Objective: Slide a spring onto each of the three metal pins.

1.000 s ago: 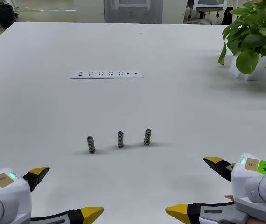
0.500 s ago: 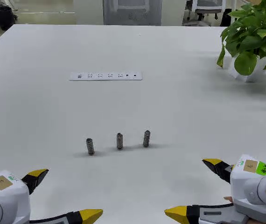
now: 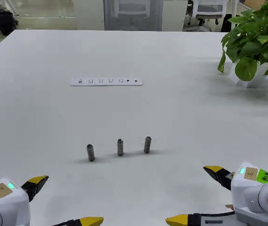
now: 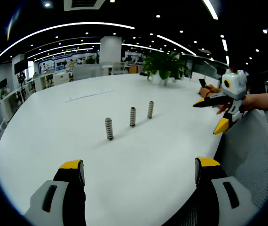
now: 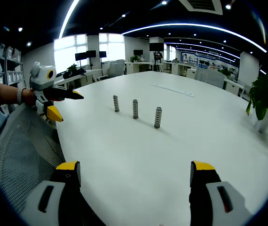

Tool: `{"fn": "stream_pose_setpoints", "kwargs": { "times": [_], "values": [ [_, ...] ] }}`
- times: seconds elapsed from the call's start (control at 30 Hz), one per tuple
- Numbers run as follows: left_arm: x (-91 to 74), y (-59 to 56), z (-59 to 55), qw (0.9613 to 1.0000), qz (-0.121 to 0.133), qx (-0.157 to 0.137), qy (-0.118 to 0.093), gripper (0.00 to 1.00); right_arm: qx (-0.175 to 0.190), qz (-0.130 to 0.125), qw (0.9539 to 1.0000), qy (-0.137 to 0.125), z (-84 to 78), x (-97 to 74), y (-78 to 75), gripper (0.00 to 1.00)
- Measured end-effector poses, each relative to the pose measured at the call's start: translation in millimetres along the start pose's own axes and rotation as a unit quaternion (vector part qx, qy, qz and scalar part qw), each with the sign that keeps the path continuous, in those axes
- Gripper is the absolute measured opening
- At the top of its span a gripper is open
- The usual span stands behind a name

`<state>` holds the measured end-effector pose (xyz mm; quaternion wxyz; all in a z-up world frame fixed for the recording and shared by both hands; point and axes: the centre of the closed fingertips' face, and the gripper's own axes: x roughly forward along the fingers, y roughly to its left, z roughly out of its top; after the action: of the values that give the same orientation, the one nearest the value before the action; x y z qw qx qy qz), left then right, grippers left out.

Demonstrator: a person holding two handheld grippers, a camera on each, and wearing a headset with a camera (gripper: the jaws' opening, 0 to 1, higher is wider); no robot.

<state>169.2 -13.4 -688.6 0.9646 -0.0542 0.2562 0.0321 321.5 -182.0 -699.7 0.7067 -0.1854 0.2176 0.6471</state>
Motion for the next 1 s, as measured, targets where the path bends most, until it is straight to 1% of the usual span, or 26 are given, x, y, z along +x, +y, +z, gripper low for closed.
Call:
{"fn": "stream_pose_setpoints", "kwargs": {
  "times": [0.27,0.43,1.0],
  "values": [
    [-0.7,-0.8,0.8,1.0,0.0,0.001,0.0,1.0,0.0,0.0,1.0,0.0,-0.2,0.3,0.1,0.98],
    [-0.8,-3.2,2.2,1.0,-0.001,0.001,0.0,1.0,0.0,0.001,1.0,0.001,1.7,-1.1,2.1,0.98],
    [-1.3,-1.7,2.3,1.0,0.0,0.0,-0.001,1.0,-0.001,0.001,1.0,0.001,-0.7,0.5,-0.7,0.98]
  ]
}}
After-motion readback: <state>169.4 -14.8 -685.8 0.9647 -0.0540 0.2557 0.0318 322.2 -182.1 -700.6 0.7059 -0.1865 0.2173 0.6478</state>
